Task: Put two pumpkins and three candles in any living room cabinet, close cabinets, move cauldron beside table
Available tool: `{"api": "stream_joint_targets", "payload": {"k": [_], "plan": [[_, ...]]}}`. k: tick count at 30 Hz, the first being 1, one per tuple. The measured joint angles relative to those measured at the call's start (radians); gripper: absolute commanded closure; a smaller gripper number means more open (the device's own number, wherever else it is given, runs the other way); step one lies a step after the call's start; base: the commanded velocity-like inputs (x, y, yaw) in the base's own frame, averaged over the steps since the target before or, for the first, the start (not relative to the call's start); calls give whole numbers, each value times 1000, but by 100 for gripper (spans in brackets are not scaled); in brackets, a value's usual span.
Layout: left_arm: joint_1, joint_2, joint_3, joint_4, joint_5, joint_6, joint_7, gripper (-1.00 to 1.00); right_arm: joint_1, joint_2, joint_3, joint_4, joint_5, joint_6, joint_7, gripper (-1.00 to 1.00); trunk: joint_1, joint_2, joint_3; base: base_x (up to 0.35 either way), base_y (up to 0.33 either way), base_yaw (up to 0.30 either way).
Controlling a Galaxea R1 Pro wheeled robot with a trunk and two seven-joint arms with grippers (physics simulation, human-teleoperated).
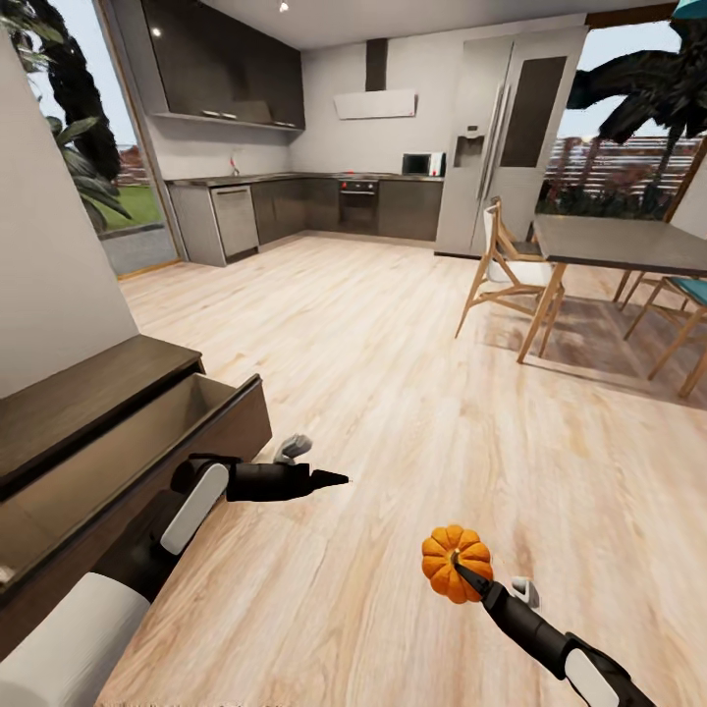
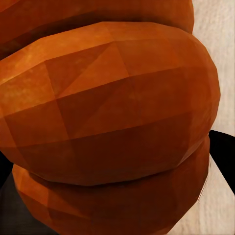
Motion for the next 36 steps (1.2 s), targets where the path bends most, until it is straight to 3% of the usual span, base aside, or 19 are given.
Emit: {"api": "stream_joint_targets", "payload": {"k": [12, 36], "plan": [[0, 0, 0, -25, 0, 0, 3, -100, -1, 0, 1, 0, 1, 0, 0, 100, 0, 0, 5, -140, 0, 273], [0, 2, 0, -34, 0, 0, 3, -100, 0, 2, 6, 1, 8, -25, -2, 100, 0, 0, 15, -23, 0, 277]]}}
